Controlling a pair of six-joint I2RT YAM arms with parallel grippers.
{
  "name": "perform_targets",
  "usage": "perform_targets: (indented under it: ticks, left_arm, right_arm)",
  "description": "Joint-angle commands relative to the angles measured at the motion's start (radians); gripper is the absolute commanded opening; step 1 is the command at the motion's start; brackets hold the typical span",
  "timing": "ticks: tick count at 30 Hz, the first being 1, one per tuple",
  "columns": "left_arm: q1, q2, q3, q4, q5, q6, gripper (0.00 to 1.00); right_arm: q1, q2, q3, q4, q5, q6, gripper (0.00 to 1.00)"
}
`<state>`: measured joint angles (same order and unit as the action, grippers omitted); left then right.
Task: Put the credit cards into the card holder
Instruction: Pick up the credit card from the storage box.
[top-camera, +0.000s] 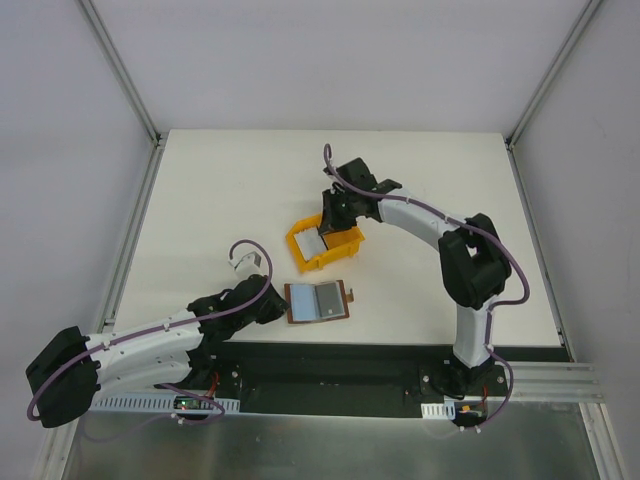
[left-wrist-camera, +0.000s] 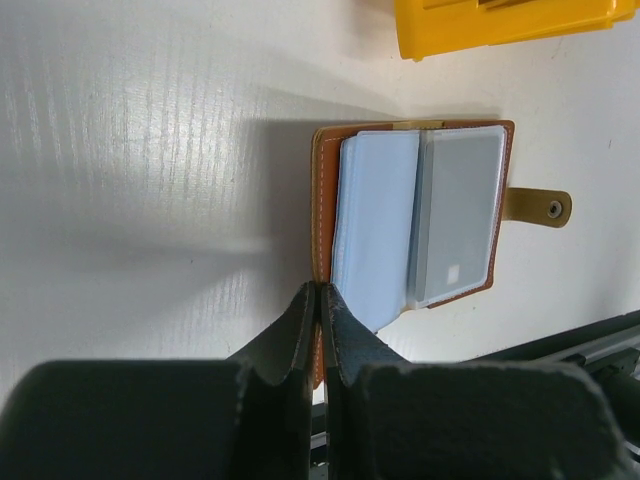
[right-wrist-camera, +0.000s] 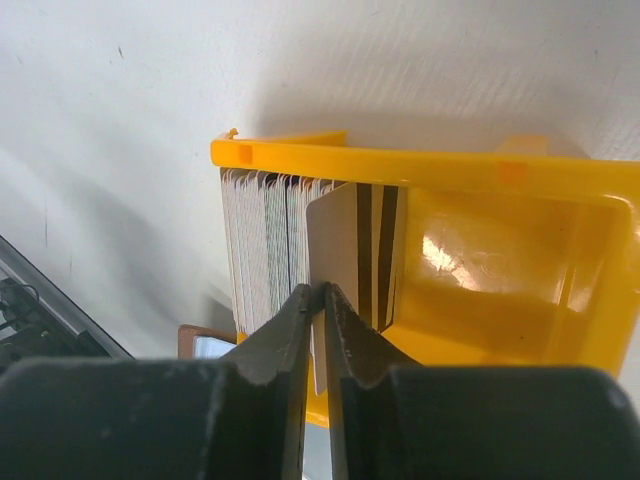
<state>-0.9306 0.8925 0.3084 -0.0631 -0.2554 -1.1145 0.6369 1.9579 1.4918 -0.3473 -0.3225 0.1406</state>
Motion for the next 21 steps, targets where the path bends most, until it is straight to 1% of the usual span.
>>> perform_targets:
  ticks: [1,6,10,13,17,19,21]
  left_arm:
    - [-0.01,0.006,0.028,0.02,0.011,0.001,0.0]
    - [-0.01,0.005,0.026,0.023,0.011,-0.001,0.0]
    - [-0.008,0.006,0.028,0.022,0.013,0.001,0.0]
    - [-0.01,0.002,0.023,0.022,0.016,0.001,0.0]
    - [-0.008,0.003,0.018,0.022,0.019,0.001,0.0]
    - [-0.008,0.002,0.02,0.022,0.022,0.002,0.0]
    - [-0.008,0.0,0.017,0.022,0.024,0.002,0.0]
  right_arm:
    - [-0.013,-0.082,-0.004,0.004,-0.009,-0.013,0.1]
    - [-0.014,-0.088,-0.007,-0.009,0.023,-0.019,0.06]
    - [-0.014,-0.103,-0.008,-0.027,0.117,-0.035,0.01]
    - [-0.008,-0.099,0.007,-0.059,0.16,-0.064,0.0]
    - [0.004,-0.102,0.007,-0.061,0.217,-0.093,0.01]
    - [0.01,-0.114,0.01,-0.068,0.266,-0.11,0.0]
    - [0.012,-0.138,0.008,-0.064,0.272,-0.122,0.0]
